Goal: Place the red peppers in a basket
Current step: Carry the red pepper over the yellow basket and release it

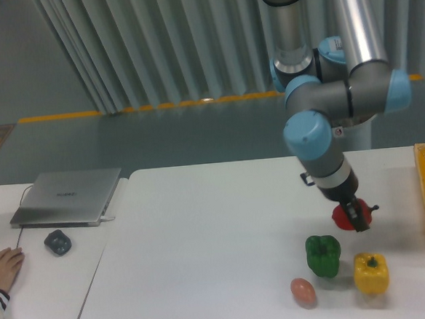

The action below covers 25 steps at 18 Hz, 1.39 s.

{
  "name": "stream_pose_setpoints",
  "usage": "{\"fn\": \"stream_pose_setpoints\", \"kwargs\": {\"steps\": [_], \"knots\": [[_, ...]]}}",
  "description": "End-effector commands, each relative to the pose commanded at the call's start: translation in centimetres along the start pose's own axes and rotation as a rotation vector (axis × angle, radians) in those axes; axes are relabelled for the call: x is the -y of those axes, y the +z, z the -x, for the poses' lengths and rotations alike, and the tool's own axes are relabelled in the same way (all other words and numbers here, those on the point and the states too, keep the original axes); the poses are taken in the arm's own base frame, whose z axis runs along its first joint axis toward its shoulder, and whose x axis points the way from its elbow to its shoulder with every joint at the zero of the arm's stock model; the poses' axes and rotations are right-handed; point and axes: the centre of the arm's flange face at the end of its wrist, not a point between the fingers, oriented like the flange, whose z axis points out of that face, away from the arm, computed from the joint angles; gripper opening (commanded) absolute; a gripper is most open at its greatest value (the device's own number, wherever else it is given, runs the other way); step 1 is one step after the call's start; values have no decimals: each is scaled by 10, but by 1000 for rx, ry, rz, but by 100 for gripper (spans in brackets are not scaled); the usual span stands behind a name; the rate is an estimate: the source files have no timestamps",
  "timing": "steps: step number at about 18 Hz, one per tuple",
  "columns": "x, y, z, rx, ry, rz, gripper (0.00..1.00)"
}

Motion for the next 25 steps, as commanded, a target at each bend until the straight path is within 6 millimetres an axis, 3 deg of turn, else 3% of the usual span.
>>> {"fn": "stream_pose_setpoints", "kwargs": {"steps": [4,8,12,16,21,23,24,25], "knots": [[-35,-2,-1,-7,67,-4,55],[-59,9,1,-29,135,-8,55],[-97,19,5,-43,181,-17,55],[-143,30,6,-56,184,-28,55],[-219,54,6,-62,247,-42,57],[-226,58,5,-67,250,-43,66],[-227,57,6,-64,249,-42,78],[-227,57,6,-62,246,-36,100]]}}
